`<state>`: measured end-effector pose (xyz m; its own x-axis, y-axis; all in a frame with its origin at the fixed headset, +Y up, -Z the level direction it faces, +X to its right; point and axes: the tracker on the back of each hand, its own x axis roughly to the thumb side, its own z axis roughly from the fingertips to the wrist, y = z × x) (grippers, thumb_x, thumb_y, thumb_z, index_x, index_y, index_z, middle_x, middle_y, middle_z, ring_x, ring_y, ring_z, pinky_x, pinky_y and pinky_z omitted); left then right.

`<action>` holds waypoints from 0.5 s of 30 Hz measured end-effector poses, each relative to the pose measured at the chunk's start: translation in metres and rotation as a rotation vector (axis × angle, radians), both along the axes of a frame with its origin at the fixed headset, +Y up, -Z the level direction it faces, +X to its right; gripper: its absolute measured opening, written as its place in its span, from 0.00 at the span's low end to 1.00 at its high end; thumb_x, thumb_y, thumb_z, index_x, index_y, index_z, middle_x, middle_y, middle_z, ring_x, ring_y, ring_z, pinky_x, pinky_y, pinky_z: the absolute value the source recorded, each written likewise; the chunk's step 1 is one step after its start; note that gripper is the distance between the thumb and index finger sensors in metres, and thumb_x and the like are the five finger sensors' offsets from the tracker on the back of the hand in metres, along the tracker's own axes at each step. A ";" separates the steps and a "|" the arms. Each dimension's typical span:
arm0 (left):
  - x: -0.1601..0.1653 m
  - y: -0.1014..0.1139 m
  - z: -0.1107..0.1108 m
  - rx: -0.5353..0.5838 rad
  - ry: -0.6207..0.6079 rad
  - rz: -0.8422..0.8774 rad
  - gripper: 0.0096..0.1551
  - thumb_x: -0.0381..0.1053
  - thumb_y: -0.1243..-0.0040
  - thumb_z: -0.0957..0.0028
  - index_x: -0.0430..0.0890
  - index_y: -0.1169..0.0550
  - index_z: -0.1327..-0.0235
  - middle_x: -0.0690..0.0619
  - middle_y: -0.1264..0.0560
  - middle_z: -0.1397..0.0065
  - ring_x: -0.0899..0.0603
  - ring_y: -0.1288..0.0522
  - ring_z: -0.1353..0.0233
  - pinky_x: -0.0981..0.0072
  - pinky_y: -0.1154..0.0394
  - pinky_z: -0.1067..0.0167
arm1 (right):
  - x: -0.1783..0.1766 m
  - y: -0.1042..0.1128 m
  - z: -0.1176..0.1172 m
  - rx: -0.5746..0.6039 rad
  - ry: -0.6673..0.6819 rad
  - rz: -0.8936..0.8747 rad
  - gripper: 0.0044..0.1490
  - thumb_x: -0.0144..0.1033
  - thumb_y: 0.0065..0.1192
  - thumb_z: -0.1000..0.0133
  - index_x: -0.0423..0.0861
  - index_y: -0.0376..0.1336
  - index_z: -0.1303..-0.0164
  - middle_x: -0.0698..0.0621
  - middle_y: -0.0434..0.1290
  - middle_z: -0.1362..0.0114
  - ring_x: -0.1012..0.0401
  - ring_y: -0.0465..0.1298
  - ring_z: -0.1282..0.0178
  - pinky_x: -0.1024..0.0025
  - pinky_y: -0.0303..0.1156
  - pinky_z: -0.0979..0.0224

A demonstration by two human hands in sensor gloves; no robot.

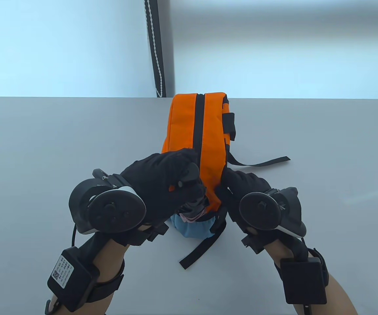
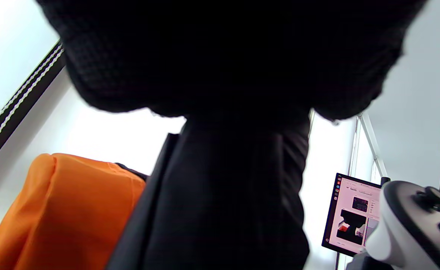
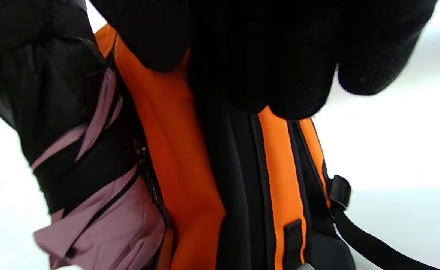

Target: Pack school bag

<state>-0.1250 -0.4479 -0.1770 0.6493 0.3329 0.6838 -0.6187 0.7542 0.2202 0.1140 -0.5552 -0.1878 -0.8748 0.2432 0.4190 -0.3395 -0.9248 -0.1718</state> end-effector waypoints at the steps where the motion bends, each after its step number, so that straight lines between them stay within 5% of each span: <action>1: 0.001 0.001 0.001 -0.006 -0.009 -0.007 0.45 0.63 0.23 0.57 0.33 0.18 0.36 0.35 0.11 0.42 0.38 0.10 0.55 0.48 0.10 0.59 | 0.001 0.003 0.011 0.065 -0.039 0.029 0.43 0.43 0.69 0.39 0.24 0.65 0.26 0.30 0.83 0.35 0.38 0.85 0.41 0.31 0.77 0.37; 4: 0.002 0.000 0.003 0.003 -0.009 -0.008 0.44 0.62 0.23 0.57 0.34 0.18 0.36 0.36 0.11 0.41 0.38 0.10 0.55 0.48 0.10 0.58 | 0.005 -0.004 0.038 0.219 -0.096 0.033 0.33 0.43 0.71 0.40 0.31 0.73 0.35 0.38 0.88 0.46 0.45 0.88 0.50 0.35 0.81 0.41; 7: 0.002 0.000 0.004 0.006 -0.009 -0.006 0.45 0.62 0.24 0.57 0.33 0.18 0.35 0.35 0.11 0.41 0.38 0.11 0.54 0.48 0.10 0.58 | -0.004 -0.034 0.044 -0.028 0.089 0.046 0.32 0.42 0.72 0.40 0.33 0.74 0.35 0.40 0.89 0.50 0.46 0.89 0.53 0.37 0.83 0.43; 10: 0.004 0.000 0.003 -0.001 -0.012 -0.001 0.44 0.62 0.24 0.56 0.34 0.19 0.35 0.36 0.11 0.40 0.38 0.11 0.54 0.48 0.10 0.58 | -0.017 -0.068 0.034 -0.217 0.209 0.096 0.44 0.41 0.70 0.40 0.28 0.59 0.22 0.39 0.88 0.47 0.45 0.88 0.51 0.36 0.81 0.41; 15: 0.007 -0.003 0.002 0.007 0.006 0.016 0.44 0.62 0.23 0.57 0.33 0.18 0.35 0.36 0.11 0.41 0.39 0.11 0.54 0.48 0.10 0.58 | -0.038 -0.096 0.029 -0.191 0.116 0.130 0.48 0.39 0.71 0.41 0.22 0.56 0.22 0.40 0.87 0.49 0.45 0.88 0.51 0.35 0.81 0.42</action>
